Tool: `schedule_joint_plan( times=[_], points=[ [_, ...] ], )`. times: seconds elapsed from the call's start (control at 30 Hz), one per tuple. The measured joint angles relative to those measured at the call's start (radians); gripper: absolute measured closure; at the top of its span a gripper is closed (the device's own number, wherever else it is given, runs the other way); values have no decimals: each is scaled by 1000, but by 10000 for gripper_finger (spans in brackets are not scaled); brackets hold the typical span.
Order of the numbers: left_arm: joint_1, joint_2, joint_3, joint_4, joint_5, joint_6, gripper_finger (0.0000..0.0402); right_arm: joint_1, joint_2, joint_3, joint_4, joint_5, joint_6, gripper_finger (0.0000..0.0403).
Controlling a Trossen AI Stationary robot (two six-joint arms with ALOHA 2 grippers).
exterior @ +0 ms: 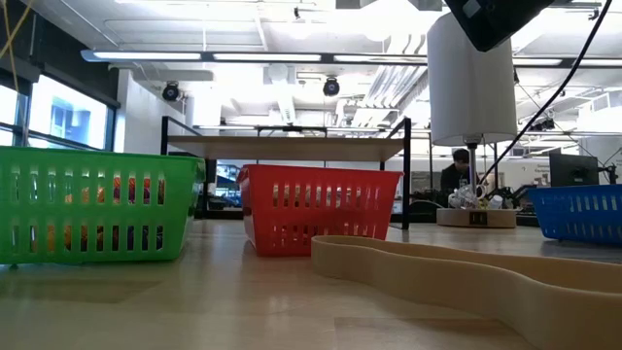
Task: Pick & Place Office Desk Supplies
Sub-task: Put the yellow crayon box into the red bin
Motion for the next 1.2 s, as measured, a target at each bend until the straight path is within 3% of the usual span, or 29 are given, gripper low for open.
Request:
schedule_joint_plan(
  times=[0.27,1.07,1.2],
  points=[
    [-3,-16,-123,200,-7,6,145,0,0,0,0,0,0,92],
    [-4,-16,-152,228,-49,-27,145,0,0,0,0,0,0,92],
    [-4,-16,-201,316,-39,-24,145,0,0,0,0,0,0,92]
  ],
)
